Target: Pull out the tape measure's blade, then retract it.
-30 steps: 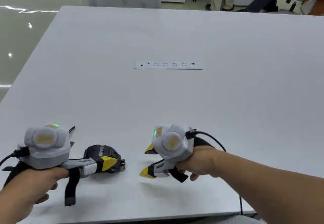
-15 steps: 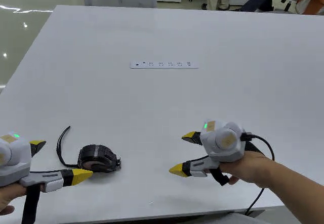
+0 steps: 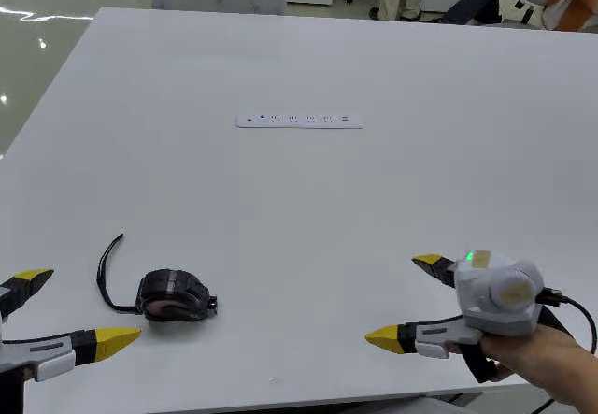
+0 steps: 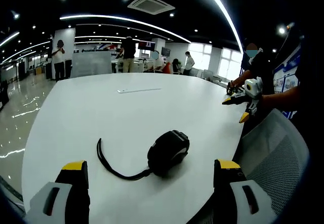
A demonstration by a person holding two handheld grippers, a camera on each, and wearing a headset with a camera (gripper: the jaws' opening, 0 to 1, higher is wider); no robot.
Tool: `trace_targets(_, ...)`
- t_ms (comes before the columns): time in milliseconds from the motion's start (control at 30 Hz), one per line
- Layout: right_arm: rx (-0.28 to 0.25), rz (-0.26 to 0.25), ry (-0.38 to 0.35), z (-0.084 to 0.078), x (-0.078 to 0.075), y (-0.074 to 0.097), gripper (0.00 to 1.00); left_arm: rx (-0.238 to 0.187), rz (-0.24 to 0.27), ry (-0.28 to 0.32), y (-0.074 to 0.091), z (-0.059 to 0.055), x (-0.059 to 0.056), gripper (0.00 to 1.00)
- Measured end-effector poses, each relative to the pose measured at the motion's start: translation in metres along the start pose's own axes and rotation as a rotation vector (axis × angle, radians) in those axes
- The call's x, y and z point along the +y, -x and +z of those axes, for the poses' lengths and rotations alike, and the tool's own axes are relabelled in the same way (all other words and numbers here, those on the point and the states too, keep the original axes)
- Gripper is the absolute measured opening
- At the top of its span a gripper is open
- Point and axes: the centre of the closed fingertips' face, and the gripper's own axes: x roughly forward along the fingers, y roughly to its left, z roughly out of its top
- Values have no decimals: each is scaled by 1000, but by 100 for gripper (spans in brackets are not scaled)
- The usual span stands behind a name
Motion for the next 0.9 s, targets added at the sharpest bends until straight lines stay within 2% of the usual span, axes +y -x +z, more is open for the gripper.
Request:
trace_targets(33, 7, -21, 22, -4, -4, 2, 92, 4, 1, -3, 1, -2, 0, 100)
trace_targets(133, 3, -10, -45, -13, -5, 8, 99, 10, 0, -14, 1, -7, -3, 100)
trace_targets(233, 3, -8, -88, -24, -9, 17, 100, 23, -1, -27, 1, -11, -7, 100)
trace_targets(333, -18, -23, -114, -23, -11, 26, 100, 10, -3, -13, 3, -9, -7, 100)
trace_targets(467, -5, -12, -105, -25, -6, 26, 100, -16, 9, -2, 6, -3, -1, 100)
trace_targets(667, 4, -9, -106, -28, -4, 26, 100, -20, 4, -22, 7, 2, -2, 100)
trace_targets(900, 9, -11, -106, -31, -8, 29, 100, -10, 1, -27, 7, -1, -4, 100)
